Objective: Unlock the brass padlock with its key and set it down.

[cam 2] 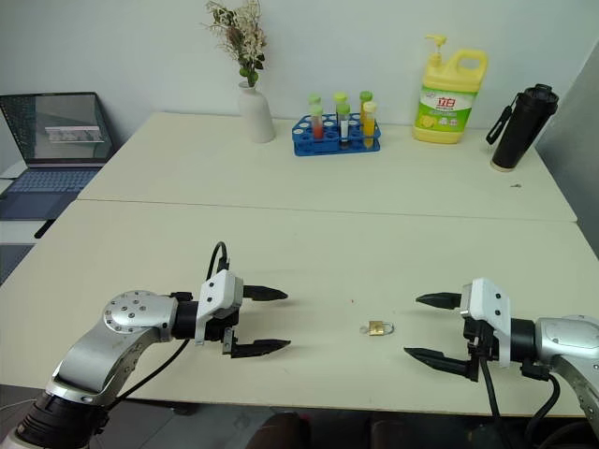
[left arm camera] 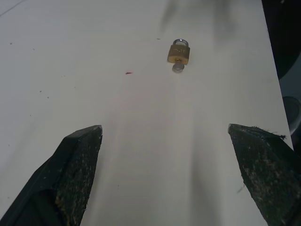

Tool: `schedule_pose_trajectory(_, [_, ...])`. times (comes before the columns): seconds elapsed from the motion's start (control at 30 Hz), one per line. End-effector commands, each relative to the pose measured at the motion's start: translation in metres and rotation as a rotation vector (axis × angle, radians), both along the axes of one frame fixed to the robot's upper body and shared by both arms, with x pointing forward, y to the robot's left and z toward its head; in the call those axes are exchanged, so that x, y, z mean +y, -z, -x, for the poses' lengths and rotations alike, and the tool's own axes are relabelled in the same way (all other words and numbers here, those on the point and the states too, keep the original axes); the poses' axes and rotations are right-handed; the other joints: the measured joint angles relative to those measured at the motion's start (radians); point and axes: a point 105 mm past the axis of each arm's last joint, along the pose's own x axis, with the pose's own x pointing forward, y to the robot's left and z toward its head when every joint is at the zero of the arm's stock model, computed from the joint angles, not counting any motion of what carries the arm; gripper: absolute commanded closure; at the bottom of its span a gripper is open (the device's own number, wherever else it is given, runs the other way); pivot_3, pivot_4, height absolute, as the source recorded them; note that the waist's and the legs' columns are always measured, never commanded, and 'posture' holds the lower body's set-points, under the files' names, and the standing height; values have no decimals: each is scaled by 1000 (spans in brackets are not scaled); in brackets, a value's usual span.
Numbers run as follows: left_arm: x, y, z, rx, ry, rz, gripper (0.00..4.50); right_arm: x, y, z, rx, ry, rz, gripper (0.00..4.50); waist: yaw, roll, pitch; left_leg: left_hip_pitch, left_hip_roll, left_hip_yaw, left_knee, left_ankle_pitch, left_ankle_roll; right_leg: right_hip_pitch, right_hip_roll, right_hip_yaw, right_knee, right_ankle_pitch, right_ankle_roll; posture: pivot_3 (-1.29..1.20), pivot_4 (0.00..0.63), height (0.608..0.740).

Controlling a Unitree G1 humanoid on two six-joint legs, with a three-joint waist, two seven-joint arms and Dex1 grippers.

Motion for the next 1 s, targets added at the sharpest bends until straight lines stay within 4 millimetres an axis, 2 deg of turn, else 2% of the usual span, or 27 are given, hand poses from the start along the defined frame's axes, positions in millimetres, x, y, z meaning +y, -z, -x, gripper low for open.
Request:
schedule_pose_trajectory(0.03, [-2, -13, 3, -60, 25, 34, 0, 1, -4, -1, -25, -1, -6, 23, 0, 0, 0, 0, 0, 0, 0, 0, 0, 0, 0, 0, 0, 0, 0, 0, 150, 740])
schedule_pose_trajectory(0.57, [1, -5, 8, -101, 49, -39, 0, 4, 1, 1, -15, -1, 9, 23, 0, 0, 0, 0, 0, 0, 0, 0, 0, 0, 0, 0, 0, 0, 0, 0, 150, 740])
schedule_pose_trajectory(0.73, [-1, -7, 27, -23, 186, -18, 0, 13, 3, 7, 10, -26, 7, 23, 0, 0, 0, 0, 0, 0, 0, 0, 0, 0, 0, 0, 0, 0, 0, 0, 150, 740])
schedule_pose_trajectory(0.83, [-1, -13, 22, -3, 147, 31, 0, 14, 5, 7, 13, -34, 32, 23, 0, 0, 0, 0, 0, -1, 0, 0, 0, 0, 0, 0, 0, 0, 0, 0, 150, 740])
schedule_pose_trajectory(1.0, [-1, -8, 23, -53, 186, -25, 0, 17, 6, 4, -6, -37, 55, 23, 0, 0, 0, 0, 0, -1, 0, 0, 0, 0, 0, -1, 0, 0, 0, 0, 150, 740])
